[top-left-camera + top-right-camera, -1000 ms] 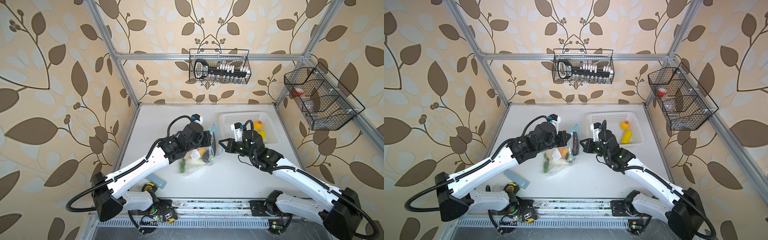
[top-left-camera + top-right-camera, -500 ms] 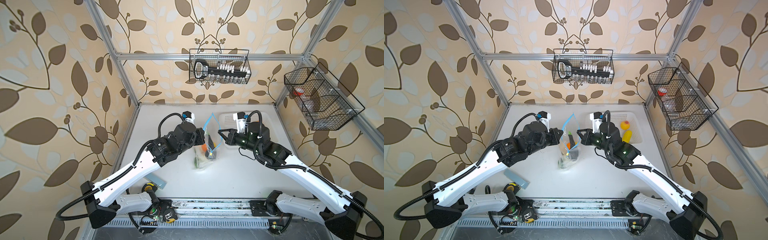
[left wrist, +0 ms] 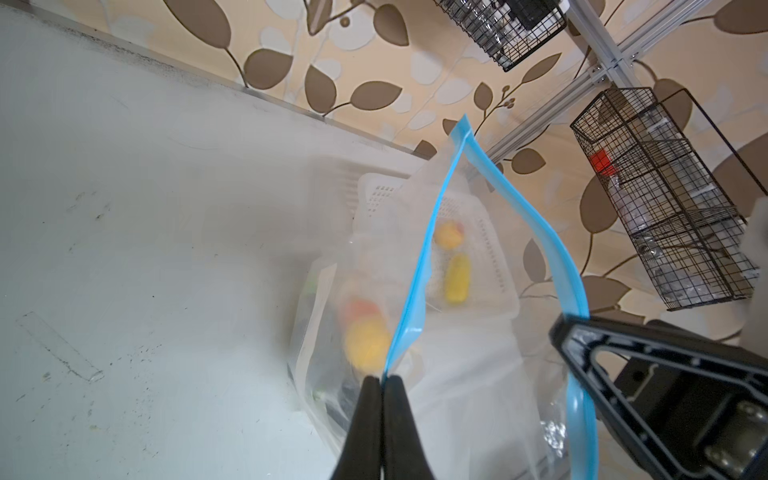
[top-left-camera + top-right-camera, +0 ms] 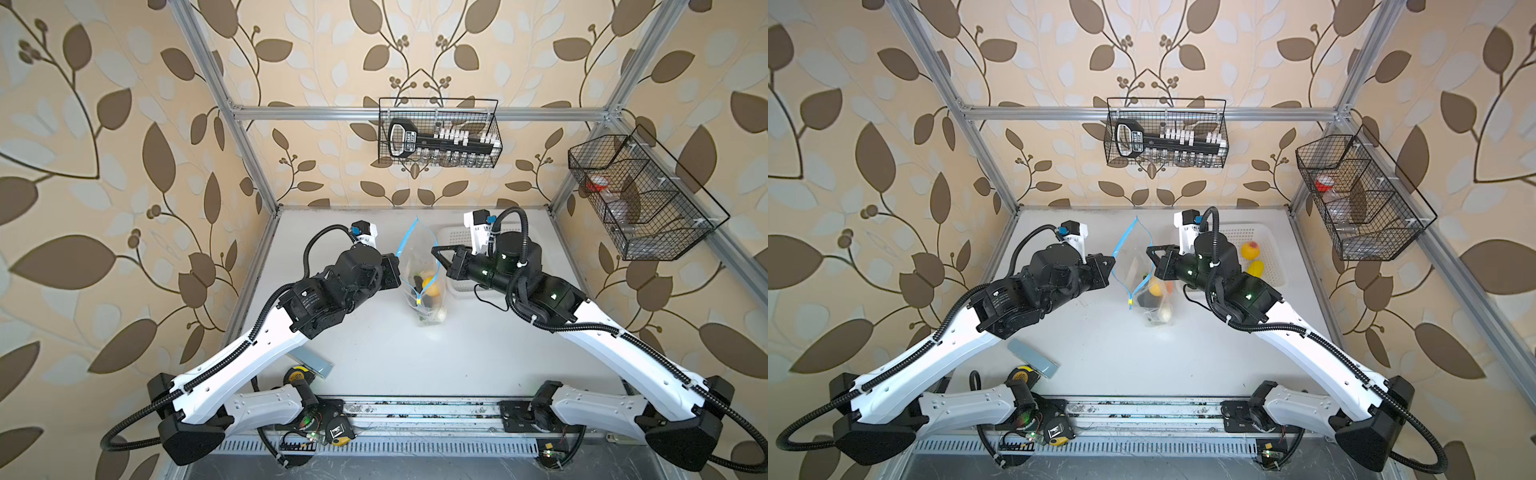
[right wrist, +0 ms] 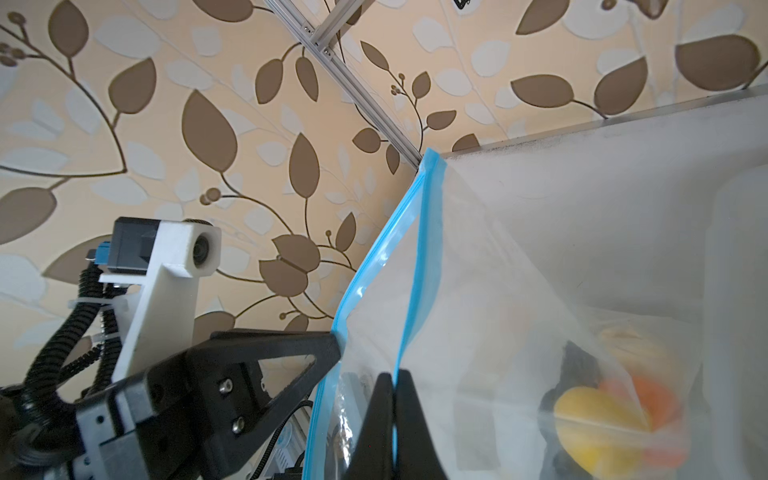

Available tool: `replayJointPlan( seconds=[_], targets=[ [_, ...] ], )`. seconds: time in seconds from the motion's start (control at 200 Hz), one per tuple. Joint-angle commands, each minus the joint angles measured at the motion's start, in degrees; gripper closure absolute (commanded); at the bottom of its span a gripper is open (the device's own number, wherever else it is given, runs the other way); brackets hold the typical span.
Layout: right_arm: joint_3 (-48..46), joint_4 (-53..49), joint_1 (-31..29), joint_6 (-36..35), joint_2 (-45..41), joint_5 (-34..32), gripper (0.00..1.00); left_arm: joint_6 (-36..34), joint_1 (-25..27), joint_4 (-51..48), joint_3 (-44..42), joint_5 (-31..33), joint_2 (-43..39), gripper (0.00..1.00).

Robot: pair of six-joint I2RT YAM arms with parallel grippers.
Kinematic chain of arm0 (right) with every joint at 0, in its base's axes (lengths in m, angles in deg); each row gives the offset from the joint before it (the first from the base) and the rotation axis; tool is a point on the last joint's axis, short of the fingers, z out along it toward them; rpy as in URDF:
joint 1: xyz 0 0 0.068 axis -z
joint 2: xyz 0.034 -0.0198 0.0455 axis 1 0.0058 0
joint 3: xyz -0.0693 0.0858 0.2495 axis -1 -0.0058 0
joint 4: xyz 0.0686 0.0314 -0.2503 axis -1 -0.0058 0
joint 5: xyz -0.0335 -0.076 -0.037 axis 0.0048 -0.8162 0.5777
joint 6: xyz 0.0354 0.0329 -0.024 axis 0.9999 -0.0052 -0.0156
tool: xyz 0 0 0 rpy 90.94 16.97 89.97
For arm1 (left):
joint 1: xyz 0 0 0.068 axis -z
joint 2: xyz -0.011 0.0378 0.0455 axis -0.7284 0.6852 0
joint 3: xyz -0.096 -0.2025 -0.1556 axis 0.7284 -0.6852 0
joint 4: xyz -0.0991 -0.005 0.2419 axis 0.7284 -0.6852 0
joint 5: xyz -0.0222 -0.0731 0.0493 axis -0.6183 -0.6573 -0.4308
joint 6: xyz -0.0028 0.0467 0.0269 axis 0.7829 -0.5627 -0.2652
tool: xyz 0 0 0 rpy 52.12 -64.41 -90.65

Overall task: Place the food in the zip-top bag and seal the zipper
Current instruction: 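Pinch the blue zipper with the right gripper while the left gripper lifts the bag, then hold both blue zipper edges and lift the bag upright with both grippers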

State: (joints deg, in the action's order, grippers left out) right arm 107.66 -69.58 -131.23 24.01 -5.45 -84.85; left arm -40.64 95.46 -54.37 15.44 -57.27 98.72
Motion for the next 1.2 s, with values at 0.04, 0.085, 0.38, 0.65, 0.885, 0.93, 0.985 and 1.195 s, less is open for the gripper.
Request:
replayJointPlan(
  seconds=[0.04,0.085,0.38,0.65,0.885,0.93,0.985,1.195],
  targets=[
    [3.1,0.4,-0.8,-0.6,0.5,-1.4,1.0,-0.8,0.0,-0.4,3.4,3.3,-2.7,1.0],
    [3.1,0.4,-1.0,-0.6,0.6,-1.6,1.0,-1.4,0.0,-0.8,3.6,3.8,-2.9,1.0],
    [3.2,-0.2,-2.1,0.0,1.4,-3.1,1.0,-3.5,0.0,-3.5,5.3,6.3,-3.3,1.0],
    [1.6,0.2,-2.9,0.8,1.9,-3.2,1.0,-2.8,0.0,-3.3,2.9,7.3,-4.2,1.0],
    [-0.5,1.6,-2.8,1.3,2.0,-3.4,1.0,-1.6,0.0,-2.7,0.9,7.5,-4.3,1.0],
    [-0.9,1.9,-2.7,1.5,2.2,-3.4,1.0,-1.3,0.0,-2.2,0.1,7.5,-4.5,1.0],
    [-1.3,2.3,-2.8,1.8,2.5,-3.4,1.0,-1.0,0.0,-1.7,-0.7,7.7,-4.6,1.0],
    [-2.3,3.1,-2.6,2.0,2.9,-3.3,1.0,-1.0,-0.1,-1.7,-1.2,7.9,-3.7,1.0]
  ],
)
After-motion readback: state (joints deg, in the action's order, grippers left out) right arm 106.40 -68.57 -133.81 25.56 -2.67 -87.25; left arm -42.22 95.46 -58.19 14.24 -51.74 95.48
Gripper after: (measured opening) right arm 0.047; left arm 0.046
